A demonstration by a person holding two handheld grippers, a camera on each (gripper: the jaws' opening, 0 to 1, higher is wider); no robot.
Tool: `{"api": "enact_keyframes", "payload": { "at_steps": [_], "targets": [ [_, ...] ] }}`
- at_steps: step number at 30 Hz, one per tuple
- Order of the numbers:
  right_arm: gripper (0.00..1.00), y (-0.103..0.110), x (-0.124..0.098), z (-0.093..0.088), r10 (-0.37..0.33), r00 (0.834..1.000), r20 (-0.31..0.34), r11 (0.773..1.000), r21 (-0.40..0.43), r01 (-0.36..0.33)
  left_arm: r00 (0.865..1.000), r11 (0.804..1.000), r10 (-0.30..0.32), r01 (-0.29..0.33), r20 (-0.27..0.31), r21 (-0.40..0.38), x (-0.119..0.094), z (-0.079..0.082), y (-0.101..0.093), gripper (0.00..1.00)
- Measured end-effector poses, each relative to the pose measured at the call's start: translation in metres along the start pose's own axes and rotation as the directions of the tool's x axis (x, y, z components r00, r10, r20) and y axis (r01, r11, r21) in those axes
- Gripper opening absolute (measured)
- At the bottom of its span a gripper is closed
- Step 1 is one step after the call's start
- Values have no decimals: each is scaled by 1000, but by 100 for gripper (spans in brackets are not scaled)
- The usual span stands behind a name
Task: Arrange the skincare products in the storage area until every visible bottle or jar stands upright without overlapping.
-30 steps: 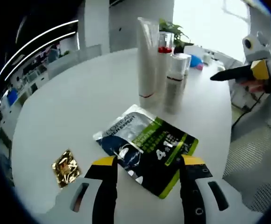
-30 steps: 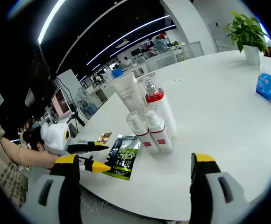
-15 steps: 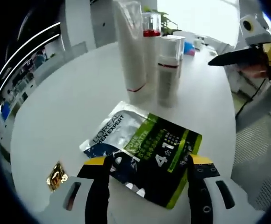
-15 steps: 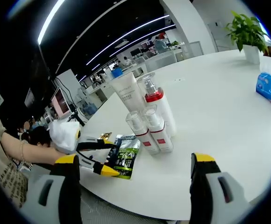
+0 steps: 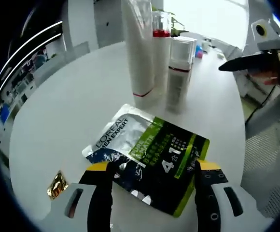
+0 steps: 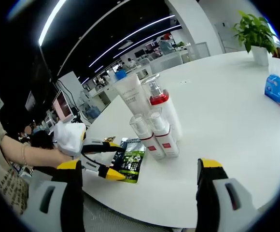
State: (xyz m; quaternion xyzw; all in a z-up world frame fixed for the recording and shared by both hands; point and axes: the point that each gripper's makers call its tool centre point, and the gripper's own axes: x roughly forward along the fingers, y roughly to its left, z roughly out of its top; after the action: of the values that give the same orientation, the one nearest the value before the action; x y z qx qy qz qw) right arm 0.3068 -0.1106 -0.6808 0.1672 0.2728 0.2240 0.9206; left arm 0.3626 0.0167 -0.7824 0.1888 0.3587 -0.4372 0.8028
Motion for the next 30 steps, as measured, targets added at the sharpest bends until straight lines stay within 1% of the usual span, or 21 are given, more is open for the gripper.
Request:
{"api": "enact_keyframes", "payload": {
  "at_steps": [7, 9, 13, 17, 22, 24, 28, 30],
  "targets": [
    [99, 0, 1, -1, 0, 1000, -6, 1000, -1, 0, 1000, 1000, -2, 2, -10, -4, 0, 0, 0, 66],
    [99, 0, 1, -1, -1, 1000, -8, 1000, -4, 1, 1000, 1000, -2, 2, -8, 2, -1, 0, 1, 64],
    [99, 1, 1, -2, 1, 1000, -13, 1000, -10, -1, 1000, 1000, 2, -2, 16, -20, -9, 4, 1, 65],
    [99, 0, 0, -1, -2, 1000, -9, 1000, -9, 2, 1000, 999, 19, -18, 20, -40, -17, 3, 4, 66],
    [99, 2, 0, -1, 2, 1000, -9, 1000, -16, -2, 999, 992, 32, -30, 19, -123, -32, -6, 5, 69],
    [99, 4, 0, -1, 8, 1000, -15, 1000, -26, -9, 999, 988, 40, -36, 25, -148, -39, -9, 5, 70],
    [99, 7, 2, 1, 21, 1000, -17, 999, -36, -22, 998, 984, 54, -48, 26, -173, -51, -17, 4, 73],
    [99, 11, 3, 3, 30, 999, -17, 999, -42, -31, 997, 978, 64, -56, 33, -201, -59, -21, 5, 75]
  ]
}}
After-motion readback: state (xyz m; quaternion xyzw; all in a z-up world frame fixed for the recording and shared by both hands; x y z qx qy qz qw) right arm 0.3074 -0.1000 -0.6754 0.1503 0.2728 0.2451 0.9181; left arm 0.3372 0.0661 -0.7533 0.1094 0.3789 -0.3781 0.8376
